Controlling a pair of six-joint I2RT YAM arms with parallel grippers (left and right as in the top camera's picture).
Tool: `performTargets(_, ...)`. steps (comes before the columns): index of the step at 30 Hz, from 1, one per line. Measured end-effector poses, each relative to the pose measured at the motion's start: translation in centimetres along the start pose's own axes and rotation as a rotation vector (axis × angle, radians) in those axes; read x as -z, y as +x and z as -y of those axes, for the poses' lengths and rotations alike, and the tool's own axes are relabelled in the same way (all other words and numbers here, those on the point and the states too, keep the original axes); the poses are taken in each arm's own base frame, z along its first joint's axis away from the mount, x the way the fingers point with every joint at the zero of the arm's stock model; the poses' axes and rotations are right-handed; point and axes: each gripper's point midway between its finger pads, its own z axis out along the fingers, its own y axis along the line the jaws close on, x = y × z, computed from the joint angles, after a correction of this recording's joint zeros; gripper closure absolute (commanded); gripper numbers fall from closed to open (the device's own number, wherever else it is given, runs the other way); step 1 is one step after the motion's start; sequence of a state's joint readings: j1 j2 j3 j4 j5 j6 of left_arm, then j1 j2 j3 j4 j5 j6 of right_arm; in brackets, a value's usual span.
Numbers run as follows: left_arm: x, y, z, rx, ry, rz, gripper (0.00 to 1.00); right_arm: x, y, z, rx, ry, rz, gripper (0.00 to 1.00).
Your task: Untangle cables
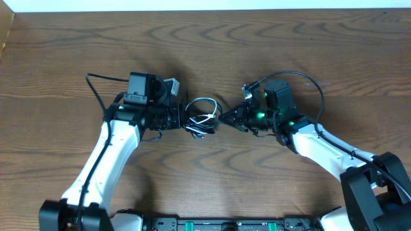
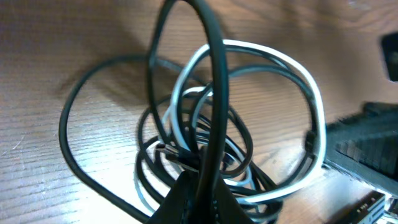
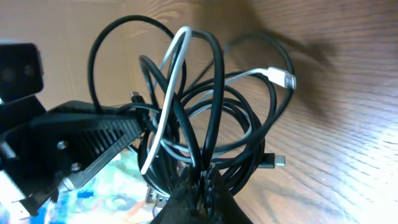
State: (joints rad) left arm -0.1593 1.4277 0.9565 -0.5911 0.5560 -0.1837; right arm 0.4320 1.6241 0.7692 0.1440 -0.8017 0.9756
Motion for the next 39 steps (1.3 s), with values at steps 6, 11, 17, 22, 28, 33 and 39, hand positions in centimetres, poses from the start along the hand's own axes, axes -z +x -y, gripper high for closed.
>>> performTargets(6,-2.9,0.7,-2.1,0.077,-0.036,-0.08,0.92,0.0,0.1,2.2,-0.028,0.1,0.026,0.99)
performTargets(11,-3.6,0.9,-2.8,0.108,-0.059,-0.095,0.92,0.4,0.0,4.6,-0.047,0.211,0.06,0.99)
performTargets(17,-3.5,0.8,-4.3,0.171,-0.151,-0.077,0.92,0.8,-0.7,5.8,-0.024,0.276,0.104,0.49)
performTargets(22,-3.5,0.8,-4.1,0.178,-0.132,-0.078,0.92,0.2,-2.0,2.4,0.091,0.136,0.128,0.43)
performTargets(28,-3.6,0.7,-2.3,0.163,-0.033,-0.09,0.92,-1.0,0.2,1.5,0.061,0.109,0.052,0.44)
performTargets(33,-3.6,0.7,-1.5,0.186,0.014,-0.099,0.92,-3.0,2.9,1.3,0.051,0.161,0.022,0.47)
performTargets(39,-3.4,1.0,0.7,0.211,0.138,-0.133,0.92,-4.0,3.3,2.1,0.035,0.251,0.102,0.47)
